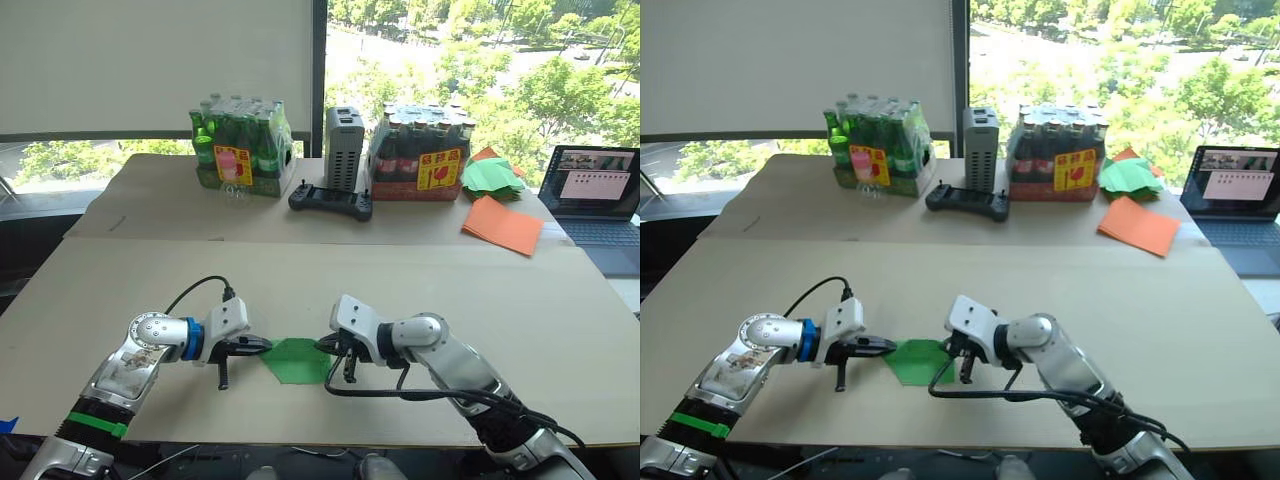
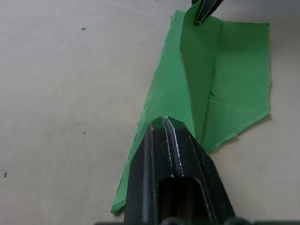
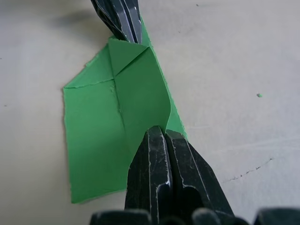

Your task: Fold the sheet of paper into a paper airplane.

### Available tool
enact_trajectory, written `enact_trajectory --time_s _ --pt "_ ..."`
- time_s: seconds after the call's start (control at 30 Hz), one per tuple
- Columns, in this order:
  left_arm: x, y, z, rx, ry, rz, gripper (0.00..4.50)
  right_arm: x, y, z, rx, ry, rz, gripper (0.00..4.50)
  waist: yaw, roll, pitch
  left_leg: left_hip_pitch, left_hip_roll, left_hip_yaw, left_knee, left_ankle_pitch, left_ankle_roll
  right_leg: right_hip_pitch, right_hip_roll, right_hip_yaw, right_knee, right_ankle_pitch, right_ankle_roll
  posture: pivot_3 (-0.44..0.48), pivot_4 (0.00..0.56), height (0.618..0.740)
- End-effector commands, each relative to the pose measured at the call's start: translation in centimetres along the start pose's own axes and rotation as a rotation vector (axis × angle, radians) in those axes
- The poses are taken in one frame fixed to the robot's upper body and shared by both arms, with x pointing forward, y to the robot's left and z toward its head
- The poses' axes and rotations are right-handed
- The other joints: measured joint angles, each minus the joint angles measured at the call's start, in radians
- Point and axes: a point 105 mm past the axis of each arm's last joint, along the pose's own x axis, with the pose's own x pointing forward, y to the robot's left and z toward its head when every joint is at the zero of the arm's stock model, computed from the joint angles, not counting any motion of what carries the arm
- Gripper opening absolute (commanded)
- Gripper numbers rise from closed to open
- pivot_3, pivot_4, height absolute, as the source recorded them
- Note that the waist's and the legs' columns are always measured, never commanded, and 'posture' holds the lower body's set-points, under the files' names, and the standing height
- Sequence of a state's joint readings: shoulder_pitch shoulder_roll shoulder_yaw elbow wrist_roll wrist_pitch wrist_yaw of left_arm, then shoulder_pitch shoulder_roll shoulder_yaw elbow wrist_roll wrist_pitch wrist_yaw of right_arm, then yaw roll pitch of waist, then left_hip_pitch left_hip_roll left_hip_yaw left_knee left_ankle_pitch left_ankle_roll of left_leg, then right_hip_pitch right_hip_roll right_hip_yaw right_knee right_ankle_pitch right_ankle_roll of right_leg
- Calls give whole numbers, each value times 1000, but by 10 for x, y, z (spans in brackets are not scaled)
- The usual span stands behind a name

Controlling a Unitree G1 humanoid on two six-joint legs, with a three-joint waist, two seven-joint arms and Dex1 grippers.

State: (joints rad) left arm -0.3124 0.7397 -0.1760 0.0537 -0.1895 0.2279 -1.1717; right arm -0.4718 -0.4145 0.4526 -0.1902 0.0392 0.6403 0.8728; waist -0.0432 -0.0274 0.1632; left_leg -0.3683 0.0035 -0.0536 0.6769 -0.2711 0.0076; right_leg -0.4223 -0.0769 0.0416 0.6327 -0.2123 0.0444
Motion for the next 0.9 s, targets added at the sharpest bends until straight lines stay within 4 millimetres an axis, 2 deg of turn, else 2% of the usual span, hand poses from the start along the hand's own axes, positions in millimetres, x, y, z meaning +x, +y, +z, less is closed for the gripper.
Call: enact_trajectory --time_s 0.03,0.23,0.3,0.4,0.53,0.6,0.9 --pt "1 -6 -9 -22 37 -20 0 4 -6 7 25 -16 -25 62 0 0 0 0 0 0 0 0 0 0 0 0 0 0 0 0 150 740" --pt "-6 0 -1 -10 30 9 0 11 -3 2 35 4 -5 62 -4 0 0 1 0 0 0 0 0 0 0 0 1 0 0 0 150 740" --pt "-14 9 11 17 15 46 0 12 -2 1 38 5 -4 62 -6 0 0 1 1 0 0 0 0 0 1 0 1 0 -1 0 150 740" --pt "-22 15 42 38 -67 57 0 12 -1 -1 40 10 -1 62 -5 0 0 0 2 0 0 0 0 -1 2 0 1 1 -1 0 150 740" --pt "-19 -1 63 9 -140 -29 0 12 -1 -1 36 10 -1 62 -5 0 0 0 3 0 0 0 0 -1 2 0 0 1 -1 0 150 740" --pt "-16 -3 64 -11 -152 -37 0 13 -1 -1 33 12 -2 62 -6 0 0 0 3 1 0 0 0 -1 2 0 0 1 -1 0 150 740" --pt "-2 6 22 -19 -47 0 0 14 1 -2 29 19 0 62 -5 0 0 0 3 0 0 0 0 -1 3 0 0 1 -2 0 150 740"
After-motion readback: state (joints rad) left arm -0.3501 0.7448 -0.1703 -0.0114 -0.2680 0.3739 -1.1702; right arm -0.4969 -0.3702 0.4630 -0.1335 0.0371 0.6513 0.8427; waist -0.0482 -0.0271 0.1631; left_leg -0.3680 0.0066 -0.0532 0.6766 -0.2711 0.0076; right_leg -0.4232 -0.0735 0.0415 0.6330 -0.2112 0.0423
